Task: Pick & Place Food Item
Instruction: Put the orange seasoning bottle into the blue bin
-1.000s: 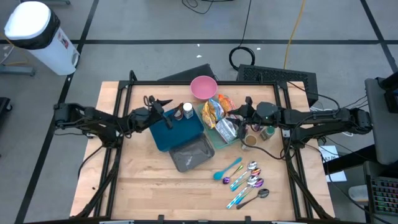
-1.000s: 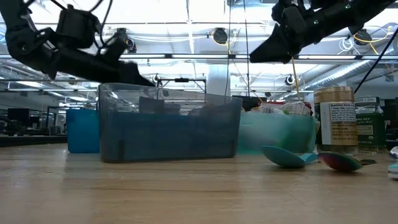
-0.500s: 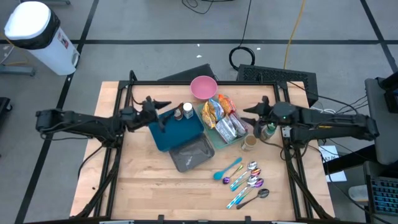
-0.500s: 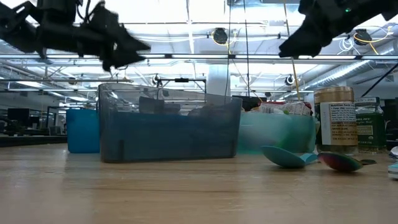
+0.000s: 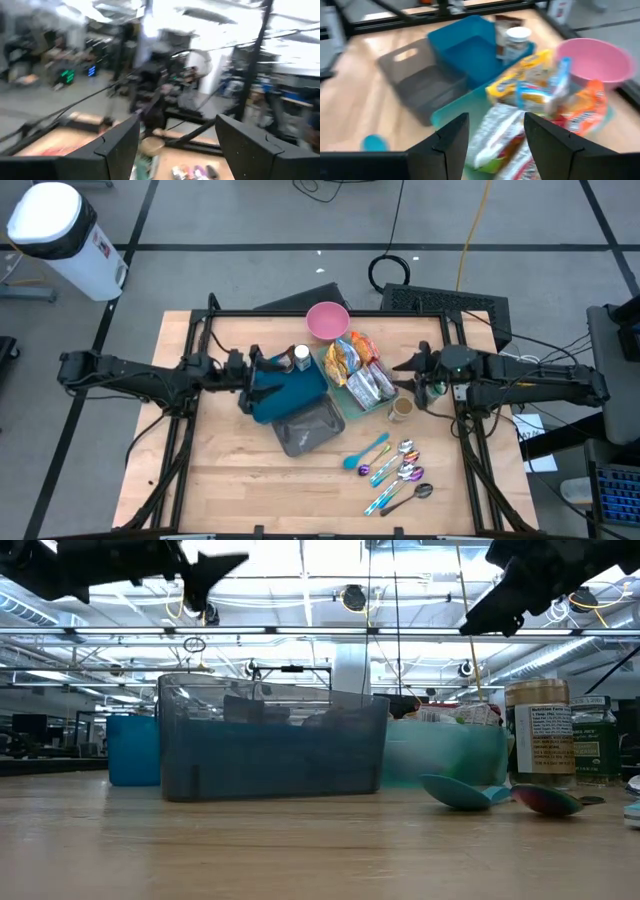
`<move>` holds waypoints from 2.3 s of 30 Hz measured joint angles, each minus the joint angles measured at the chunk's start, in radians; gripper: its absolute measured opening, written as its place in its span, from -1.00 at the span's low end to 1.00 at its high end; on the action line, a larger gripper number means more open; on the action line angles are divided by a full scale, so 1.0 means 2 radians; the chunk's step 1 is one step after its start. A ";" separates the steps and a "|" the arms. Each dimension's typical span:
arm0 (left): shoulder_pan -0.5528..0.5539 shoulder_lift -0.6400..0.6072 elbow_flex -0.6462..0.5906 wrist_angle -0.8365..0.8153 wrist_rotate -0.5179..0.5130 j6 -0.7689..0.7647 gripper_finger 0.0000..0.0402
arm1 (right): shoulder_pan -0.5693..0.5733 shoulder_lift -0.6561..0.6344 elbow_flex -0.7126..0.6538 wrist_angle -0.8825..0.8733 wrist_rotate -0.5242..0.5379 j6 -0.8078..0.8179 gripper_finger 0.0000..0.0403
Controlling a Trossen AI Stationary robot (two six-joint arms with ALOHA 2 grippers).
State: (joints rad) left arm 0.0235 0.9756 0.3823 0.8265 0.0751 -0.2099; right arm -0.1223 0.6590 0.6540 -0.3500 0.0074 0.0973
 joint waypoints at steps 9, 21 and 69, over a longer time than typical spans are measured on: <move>-0.018 0.000 0.000 0.029 0.029 0.099 0.34 | 0.000 0.000 -0.043 0.100 -0.128 -0.006 -0.10; 0.071 -0.040 0.001 -0.035 0.072 0.120 0.34 | -0.008 0.015 -0.119 0.288 0.026 -0.002 -0.08; 0.243 -0.013 0.000 -0.091 0.145 0.081 0.34 | -0.259 0.181 0.050 -0.332 0.140 0.260 0.34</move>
State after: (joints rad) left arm 0.5095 0.9503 0.3824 0.6453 0.3660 -0.0471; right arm -0.6412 1.0214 0.7547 -1.0135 0.2881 0.6169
